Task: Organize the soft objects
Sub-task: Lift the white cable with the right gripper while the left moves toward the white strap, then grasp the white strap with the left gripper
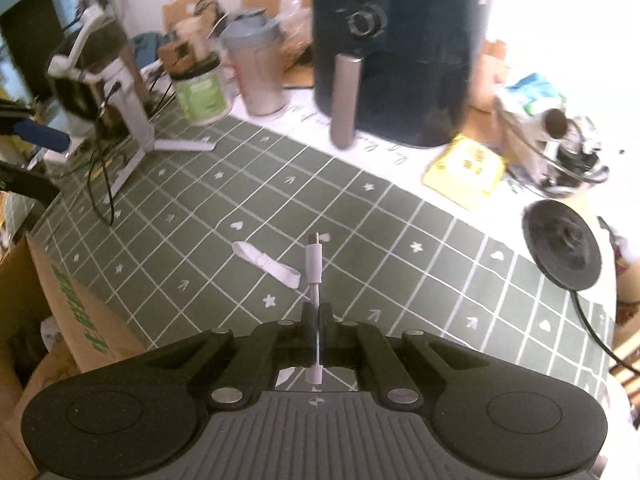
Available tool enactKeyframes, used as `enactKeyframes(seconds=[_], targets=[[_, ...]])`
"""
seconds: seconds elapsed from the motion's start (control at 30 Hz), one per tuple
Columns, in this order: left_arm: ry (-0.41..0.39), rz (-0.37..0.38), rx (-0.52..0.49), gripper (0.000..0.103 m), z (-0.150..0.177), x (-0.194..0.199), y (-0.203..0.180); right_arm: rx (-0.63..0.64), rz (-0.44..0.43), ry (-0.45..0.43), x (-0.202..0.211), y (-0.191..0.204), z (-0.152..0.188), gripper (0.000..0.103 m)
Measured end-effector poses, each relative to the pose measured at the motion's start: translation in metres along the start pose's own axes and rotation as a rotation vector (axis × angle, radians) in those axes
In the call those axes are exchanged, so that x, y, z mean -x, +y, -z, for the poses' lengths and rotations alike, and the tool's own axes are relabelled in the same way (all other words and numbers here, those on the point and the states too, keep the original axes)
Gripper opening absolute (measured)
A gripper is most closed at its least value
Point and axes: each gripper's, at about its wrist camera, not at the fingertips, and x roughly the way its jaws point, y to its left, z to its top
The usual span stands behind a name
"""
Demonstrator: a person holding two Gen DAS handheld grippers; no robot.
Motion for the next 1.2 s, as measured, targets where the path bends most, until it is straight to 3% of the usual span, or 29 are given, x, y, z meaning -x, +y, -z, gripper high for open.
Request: enactKeyframes(seconds=[0.33, 0.83, 1.2], targets=[[0.064, 0.057, -0.178, 0.068, -0.024, -0.040, -0.010, -0.119, 0.068, -0.065, 0.026, -0.005, 0.019, 0.003], [0.186, 0.110, -0.287, 0.067, -0.035, -0.135, -0.012, -0.247, 0.170, -0.081, 0.058, -0.010, 0.050, 0.003], [0.287, 0.055, -0.428, 0.055, -0.017, -0.207, -0.020, -0.320, 0.213, -0.072, 0.070, -0.010, 0.072, 0.003]])
